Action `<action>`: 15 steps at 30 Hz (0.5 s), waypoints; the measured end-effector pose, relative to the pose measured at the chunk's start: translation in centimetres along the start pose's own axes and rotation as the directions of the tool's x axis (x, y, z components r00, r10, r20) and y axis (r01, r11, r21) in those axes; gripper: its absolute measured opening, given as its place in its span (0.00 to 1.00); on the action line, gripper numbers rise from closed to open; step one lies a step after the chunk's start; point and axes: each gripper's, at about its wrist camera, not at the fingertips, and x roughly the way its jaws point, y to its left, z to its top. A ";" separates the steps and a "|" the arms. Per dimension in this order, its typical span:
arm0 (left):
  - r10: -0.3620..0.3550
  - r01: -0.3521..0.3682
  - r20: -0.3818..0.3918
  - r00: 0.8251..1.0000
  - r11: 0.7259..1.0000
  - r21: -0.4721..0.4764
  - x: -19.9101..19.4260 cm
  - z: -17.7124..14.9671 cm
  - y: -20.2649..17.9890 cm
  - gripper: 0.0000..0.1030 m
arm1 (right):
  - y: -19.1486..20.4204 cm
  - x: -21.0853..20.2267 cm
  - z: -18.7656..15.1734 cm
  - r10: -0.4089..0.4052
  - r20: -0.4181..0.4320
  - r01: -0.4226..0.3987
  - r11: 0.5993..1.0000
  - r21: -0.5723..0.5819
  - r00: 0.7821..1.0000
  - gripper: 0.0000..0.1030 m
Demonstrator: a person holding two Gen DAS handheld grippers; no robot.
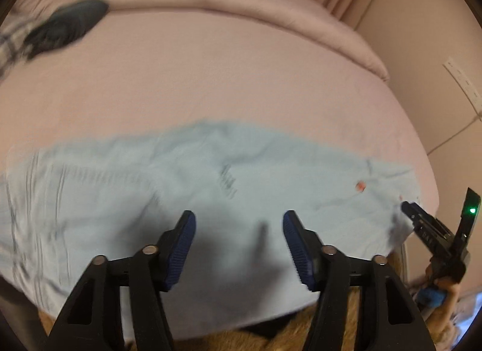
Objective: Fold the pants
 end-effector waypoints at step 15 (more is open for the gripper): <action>0.067 -0.070 -0.103 0.992 0.997 -0.029 9.2 4.5 -1.4 0.36 | 7.3 8.3 5.3 0.187 -0.111 -0.198 0.975 -0.100 0.976 0.33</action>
